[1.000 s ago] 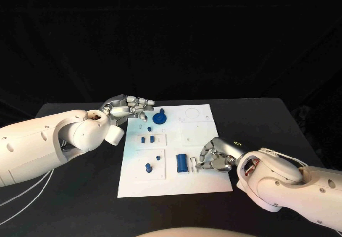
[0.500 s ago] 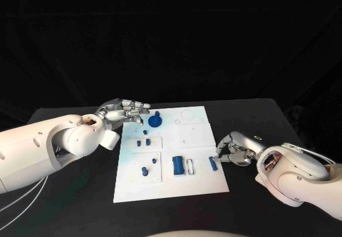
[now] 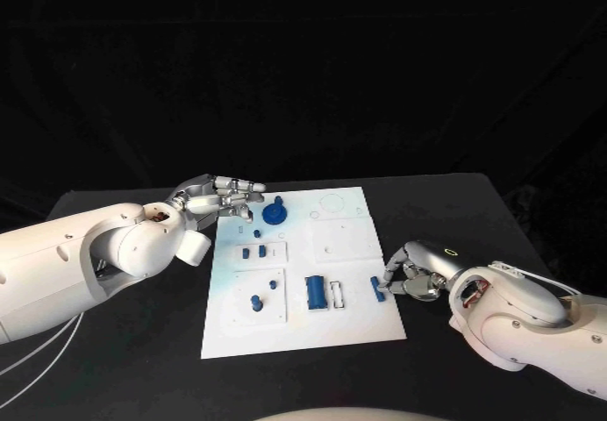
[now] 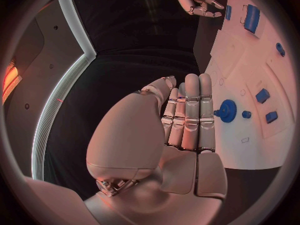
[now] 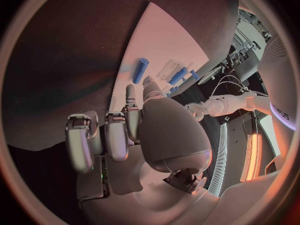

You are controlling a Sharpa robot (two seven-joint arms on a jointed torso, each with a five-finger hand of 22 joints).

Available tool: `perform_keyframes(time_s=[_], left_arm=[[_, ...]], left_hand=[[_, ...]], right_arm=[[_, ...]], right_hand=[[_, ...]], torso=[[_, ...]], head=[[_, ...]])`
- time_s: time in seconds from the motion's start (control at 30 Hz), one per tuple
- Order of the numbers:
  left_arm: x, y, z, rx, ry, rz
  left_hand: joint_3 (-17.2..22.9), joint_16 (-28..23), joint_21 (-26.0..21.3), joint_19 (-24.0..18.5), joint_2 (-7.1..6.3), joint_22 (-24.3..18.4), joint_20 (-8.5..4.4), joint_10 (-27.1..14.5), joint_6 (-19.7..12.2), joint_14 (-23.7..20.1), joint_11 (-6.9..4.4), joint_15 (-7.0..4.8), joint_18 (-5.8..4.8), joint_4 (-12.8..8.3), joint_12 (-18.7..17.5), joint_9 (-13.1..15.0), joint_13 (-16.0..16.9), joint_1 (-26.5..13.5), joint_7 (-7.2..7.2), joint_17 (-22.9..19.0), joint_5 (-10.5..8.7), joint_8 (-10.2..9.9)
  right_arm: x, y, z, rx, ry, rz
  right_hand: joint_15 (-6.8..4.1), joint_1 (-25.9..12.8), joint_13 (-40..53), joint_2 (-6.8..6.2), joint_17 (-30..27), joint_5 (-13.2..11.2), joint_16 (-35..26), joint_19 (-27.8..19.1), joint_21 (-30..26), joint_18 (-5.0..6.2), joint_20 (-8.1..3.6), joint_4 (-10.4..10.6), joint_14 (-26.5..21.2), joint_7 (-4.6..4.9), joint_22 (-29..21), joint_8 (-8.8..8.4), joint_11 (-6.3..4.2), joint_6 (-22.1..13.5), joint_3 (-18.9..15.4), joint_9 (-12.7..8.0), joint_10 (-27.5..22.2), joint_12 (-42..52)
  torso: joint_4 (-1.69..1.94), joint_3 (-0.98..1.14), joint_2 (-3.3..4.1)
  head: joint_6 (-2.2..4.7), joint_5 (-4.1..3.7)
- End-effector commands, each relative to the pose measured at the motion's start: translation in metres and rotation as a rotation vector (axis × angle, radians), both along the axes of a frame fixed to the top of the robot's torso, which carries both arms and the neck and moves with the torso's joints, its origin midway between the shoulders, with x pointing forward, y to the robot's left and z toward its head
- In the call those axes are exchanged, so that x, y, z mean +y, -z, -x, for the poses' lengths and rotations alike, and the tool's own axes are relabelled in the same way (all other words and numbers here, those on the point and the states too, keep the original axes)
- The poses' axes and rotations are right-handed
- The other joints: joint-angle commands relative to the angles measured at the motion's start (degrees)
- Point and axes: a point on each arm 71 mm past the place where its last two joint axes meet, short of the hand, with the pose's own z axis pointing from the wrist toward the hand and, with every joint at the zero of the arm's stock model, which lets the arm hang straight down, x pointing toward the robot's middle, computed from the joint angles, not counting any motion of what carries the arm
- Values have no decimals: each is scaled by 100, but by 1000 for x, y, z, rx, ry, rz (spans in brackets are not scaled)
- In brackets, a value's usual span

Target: Assemble the parts on the task board

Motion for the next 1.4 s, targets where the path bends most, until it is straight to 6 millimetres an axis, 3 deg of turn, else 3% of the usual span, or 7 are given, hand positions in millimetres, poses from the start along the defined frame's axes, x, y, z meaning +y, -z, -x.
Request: perform_keyframes(time_s=[0.03, 0.7, 1.13, 1.3, 1.4], left_arm=[[-2, -1, 1, -8, 20, 11], [-2, -1, 1, -5, 23, 10], [-2, -1, 2, -3, 25, 9], [-2, -1, 2, -3, 27, 7], [-2, -1, 2, -4, 28, 6]], left_hand=[[-34, -19, -18, 0, 21, -6, 60, -26, -38, -38, -4, -17, 29, -9, 22, -6, 10, 24, -18, -7, -10, 16], [-39, -18, -21, -1, 24, -7, 61, -29, -39, -39, -3, -15, 28, -5, 27, -7, 10, 19, -18, -9, -10, 18], [-39, -18, -21, -1, 24, -7, 61, -29, -39, -39, -3, -15, 28, -5, 27, -7, 10, 19, -18, -9, -10, 18], [-41, -18, -22, -1, 26, -7, 62, -33, -41, -41, -3, -15, 29, -6, 31, -8, 10, 21, -18, -11, -9, 18], [-41, -18, -23, -1, 26, -7, 62, -34, -42, -41, -3, -15, 29, -7, 31, -8, 10, 22, -18, -12, -9, 18]], right_arm=[[1, 5, 0, 4, -1, 39], [14, 24, -2, 43, -28, 77], [22, 36, 1, 57, -103, 260], [25, 36, 3, 43, -110, 302], [27, 36, 3, 36, -105, 314]], right_hand=[[15, -51, -762, 5, 771, 43, 8, 599, 31, -38, 43, 43, 456, -15, 1509, -27, -17, 40, -2, -8, 34, -5], [-7, 29, -754, -10, 777, 110, 10, 599, 31, -38, 26, 19, 457, -48, 1509, -56, -44, 119, 48, -57, 40, -1], [-18, 415, -778, -278, 889, -159, 67, 599, 31, -38, 5, -273, 477, -45, 1509, -137, -50, 200, 198, -166, 5, -57], [-14, 478, -789, -331, 898, -72, 71, 599, 31, -38, 8, -321, 477, -42, 1509, -150, -47, 223, 264, -191, -10, -79], [-17, 494, -790, -357, 901, 123, 71, 599, 31, -38, 6, -328, 477, -48, 1509, -158, -52, 256, 344, -217, -14, -86]], torso=[[-1, -2, 0], [-3, -6, -4], [-2, -5, -7], [-2, -7, -6], [3, -7, -6]], head=[[-12, 6], [-46, 39], [-73, 50], [-76, 50], [-78, 54]])
